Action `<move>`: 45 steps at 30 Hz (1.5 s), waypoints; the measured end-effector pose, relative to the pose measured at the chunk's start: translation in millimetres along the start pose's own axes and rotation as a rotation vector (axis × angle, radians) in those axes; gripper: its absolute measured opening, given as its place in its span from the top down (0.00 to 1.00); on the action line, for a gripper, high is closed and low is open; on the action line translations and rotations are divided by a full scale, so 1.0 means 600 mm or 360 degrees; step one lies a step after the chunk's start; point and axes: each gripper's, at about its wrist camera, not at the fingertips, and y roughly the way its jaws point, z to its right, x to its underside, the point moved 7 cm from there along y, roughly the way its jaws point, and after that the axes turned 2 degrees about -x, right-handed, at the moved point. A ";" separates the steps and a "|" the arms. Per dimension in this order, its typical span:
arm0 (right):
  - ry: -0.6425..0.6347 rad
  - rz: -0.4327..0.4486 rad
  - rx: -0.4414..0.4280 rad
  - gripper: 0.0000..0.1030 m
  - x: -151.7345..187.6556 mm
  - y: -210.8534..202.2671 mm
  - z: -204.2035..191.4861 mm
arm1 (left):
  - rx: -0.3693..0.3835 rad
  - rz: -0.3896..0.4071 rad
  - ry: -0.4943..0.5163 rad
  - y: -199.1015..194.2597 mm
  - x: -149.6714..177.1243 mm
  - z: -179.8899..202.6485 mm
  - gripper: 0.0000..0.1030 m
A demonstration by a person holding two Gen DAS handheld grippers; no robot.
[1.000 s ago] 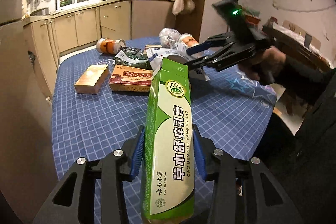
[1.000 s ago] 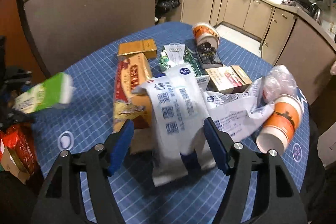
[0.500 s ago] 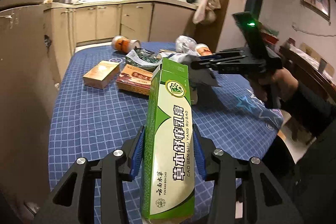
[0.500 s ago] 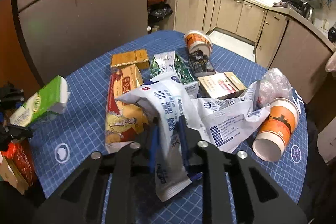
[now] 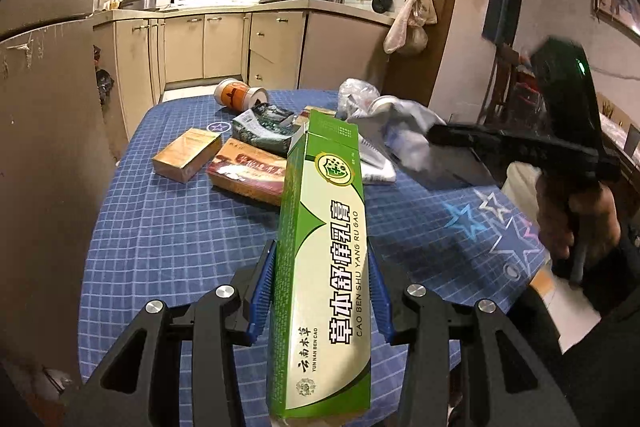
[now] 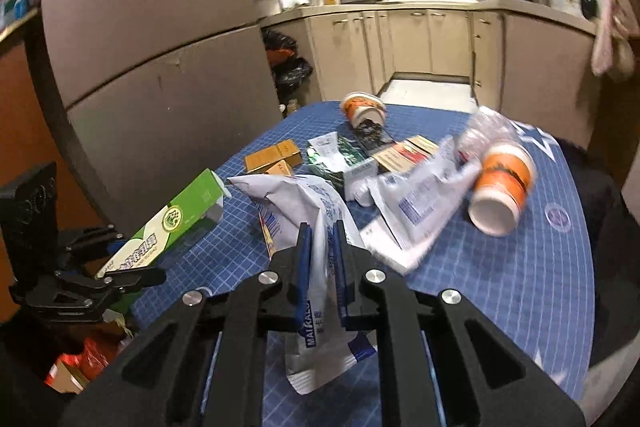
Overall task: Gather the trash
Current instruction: 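Lift the green box with the left tool while the right tool carries the white bag to the bucket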
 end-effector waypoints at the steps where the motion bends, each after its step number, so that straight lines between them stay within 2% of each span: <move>1: 0.0043 0.0013 0.0000 0.91 0.005 -0.010 0.007 | 0.0007 0.0008 -0.0011 0.000 -0.004 0.006 0.57; 7: 0.0177 0.0090 0.0025 0.93 0.023 -0.067 0.036 | 0.0040 0.0028 0.0013 0.008 -0.025 0.053 0.57; 12: 0.0208 0.0177 0.0063 0.93 0.023 -0.121 0.050 | 0.0092 0.0020 0.0057 0.023 -0.043 0.100 0.57; 22: 0.0360 0.0407 0.0245 0.94 0.024 -0.259 0.138 | 0.0238 0.0021 0.0225 0.061 -0.087 0.219 0.57; 30: 0.0472 0.0577 0.0434 0.95 0.041 -0.379 0.213 | 0.0429 0.0010 0.0373 0.096 -0.124 0.344 0.57; 37: 0.0585 0.0694 0.0649 0.95 0.082 -0.489 0.287 | 0.0646 -0.0010 0.0524 0.129 -0.151 0.488 0.57; 45: 0.0751 0.0724 0.0892 0.95 0.147 -0.570 0.366 | 0.0936 -0.0080 0.0636 0.182 -0.173 0.666 0.57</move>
